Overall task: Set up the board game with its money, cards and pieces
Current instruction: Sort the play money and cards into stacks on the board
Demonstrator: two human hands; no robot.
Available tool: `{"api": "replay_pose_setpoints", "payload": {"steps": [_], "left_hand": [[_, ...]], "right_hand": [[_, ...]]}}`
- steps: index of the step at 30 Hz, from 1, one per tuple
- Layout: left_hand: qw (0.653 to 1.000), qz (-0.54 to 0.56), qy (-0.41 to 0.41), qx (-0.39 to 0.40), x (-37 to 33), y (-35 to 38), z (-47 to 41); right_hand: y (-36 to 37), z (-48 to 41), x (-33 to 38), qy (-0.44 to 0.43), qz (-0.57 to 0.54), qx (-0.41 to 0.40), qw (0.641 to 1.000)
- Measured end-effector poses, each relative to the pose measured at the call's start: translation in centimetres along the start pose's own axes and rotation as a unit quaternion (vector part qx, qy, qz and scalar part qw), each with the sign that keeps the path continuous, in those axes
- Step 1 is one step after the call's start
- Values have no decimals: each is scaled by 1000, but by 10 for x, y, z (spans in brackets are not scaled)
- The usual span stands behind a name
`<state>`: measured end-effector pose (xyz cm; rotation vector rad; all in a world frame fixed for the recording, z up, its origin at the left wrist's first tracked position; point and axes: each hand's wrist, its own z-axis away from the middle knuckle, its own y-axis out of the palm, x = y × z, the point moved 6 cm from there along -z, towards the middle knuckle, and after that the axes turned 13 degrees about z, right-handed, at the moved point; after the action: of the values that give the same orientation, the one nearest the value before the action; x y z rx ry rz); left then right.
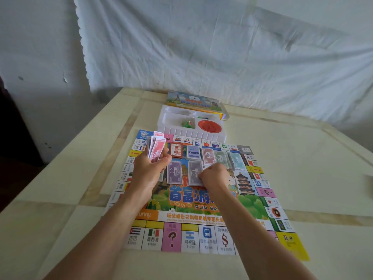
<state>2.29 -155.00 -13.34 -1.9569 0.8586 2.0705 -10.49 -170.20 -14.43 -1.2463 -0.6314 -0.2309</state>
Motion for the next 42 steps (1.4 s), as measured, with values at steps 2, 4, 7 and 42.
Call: {"api": "replay_pose_setpoints", "payload": {"steps": [2, 4, 7, 42], "left_hand": [[1000, 8, -14, -1, 3, 0, 0], [1000, 16, -24, 1, 5, 0, 1], [999, 28, -38, 2, 7, 0, 1], [890, 287, -249, 254, 24, 61, 37]], "right_hand": [[-1, 3, 7, -38, 56, -6, 998], [-3, 7, 13, -64, 108, -9, 992], [-4, 14, 20, -99, 180, -12, 979], [-11, 33, -7, -249, -423, 153, 858]]}}
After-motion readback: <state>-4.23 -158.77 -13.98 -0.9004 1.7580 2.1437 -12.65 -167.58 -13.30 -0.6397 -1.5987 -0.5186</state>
